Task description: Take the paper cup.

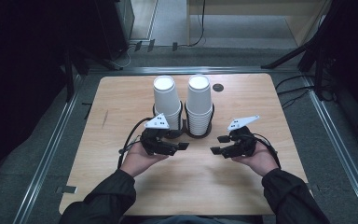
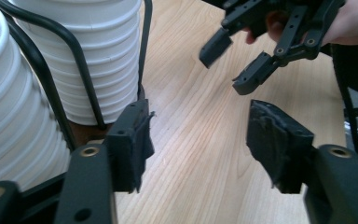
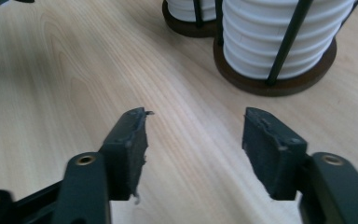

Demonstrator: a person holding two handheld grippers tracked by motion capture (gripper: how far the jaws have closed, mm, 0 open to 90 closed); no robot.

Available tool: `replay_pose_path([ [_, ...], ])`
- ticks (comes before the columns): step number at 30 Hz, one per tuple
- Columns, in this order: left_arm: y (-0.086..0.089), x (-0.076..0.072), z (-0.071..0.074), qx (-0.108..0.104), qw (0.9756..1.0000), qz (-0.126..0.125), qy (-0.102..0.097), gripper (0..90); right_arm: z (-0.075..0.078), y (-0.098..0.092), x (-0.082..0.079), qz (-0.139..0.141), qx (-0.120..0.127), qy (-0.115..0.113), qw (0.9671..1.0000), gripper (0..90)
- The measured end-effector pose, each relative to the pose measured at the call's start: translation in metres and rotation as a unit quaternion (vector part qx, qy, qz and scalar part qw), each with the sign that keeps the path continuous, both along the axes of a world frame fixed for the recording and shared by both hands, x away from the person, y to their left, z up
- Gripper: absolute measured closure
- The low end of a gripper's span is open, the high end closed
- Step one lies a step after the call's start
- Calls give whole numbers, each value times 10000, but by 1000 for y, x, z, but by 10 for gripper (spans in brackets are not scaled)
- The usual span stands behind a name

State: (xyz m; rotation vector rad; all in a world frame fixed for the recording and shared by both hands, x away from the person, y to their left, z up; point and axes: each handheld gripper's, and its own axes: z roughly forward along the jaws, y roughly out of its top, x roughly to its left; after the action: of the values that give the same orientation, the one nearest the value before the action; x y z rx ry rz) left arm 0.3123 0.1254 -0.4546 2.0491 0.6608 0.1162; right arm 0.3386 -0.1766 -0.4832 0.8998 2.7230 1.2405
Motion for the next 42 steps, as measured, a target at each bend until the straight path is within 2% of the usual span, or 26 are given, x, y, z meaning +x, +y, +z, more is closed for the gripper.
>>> replay_pose_path([
  [1,-1,-1,0,61,9999,26,-80,410,1,0,-2,-20,10,62,10000,398],
  [2,-2,-1,-1,137,9998,33,-149,402,2,-1,-5,29,15,25,10000,405],
  [3,-3,0,-2,192,9996,58,-203,381,3,-2,-6,19,-4,-141,9999,418],
  [4,-3,0,-2,192,9996,58,-203,359,3,-2,-6,19,-4,-141,9999,418],
  [5,-4,1,-4,287,9994,65,-206,359,3,-4,-8,-3,5,-250,9997,427],
  [6,-4,3,-6,299,9995,7,-93,385,3,-8,-6,-50,170,-316,9993,427],
  [8,-4,4,-7,278,9996,12,18,434,3,-10,-3,-91,263,-285,9992,426],
  [10,-4,6,-9,310,9989,-65,355,442,4,-12,-1,-132,276,-151,9994,464],
  [11,-4,8,-10,219,9979,-209,576,449,4,-13,-1,-137,256,-166,9994,472],
  [12,-3,8,-11,198,9971,-285,675,476,5,-13,-1,-135,252,-221,9993,486],
  [13,-4,7,-12,263,9975,-262,602,492,5,-13,-1,-144,261,-245,9993,487],
  [16,-5,5,-11,295,9975,-236,596,493,10,-13,2,-215,456,-232,9985,484],
  [18,-5,5,-11,349,9975,-211,571,504,10,-11,4,-210,484,-178,9984,460],
  [19,-5,5,-11,349,9975,-211,571,549,10,-10,5,-196,493,-137,9985,450],
  [20,-5,4,-12,410,9975,-185,541,636,9,-8,5,-163,509,-60,9986,444],
  [23,-5,3,-11,238,9974,-211,640,727,5,-4,5,-54,405,37,9992,436],
  [26,-8,2,-12,479,9978,-159,418,770,6,0,2,0,386,-81,9992,435],
  [28,-9,3,-13,479,9979,-95,414,781,7,1,2,3,392,-81,9992,426],
  [29,-9,3,-13,504,9982,-6,310,795,7,1,2,-10,391,-77,9992,426],
  [32,-9,2,-11,467,9987,21,214,877,9,0,3,-53,317,-53,9995,414],
  [35,-9,6,-13,526,9981,48,320,898,11,-1,4,-31,320,-239,9992,399],
  [39,-10,8,-13,513,9982,65,301,900,11,-2,6,47,330,-181,9993,407],
  [42,-12,9,-14,556,9977,-49,377,897,12,-1,3,40,345,-122,9993,402],
])
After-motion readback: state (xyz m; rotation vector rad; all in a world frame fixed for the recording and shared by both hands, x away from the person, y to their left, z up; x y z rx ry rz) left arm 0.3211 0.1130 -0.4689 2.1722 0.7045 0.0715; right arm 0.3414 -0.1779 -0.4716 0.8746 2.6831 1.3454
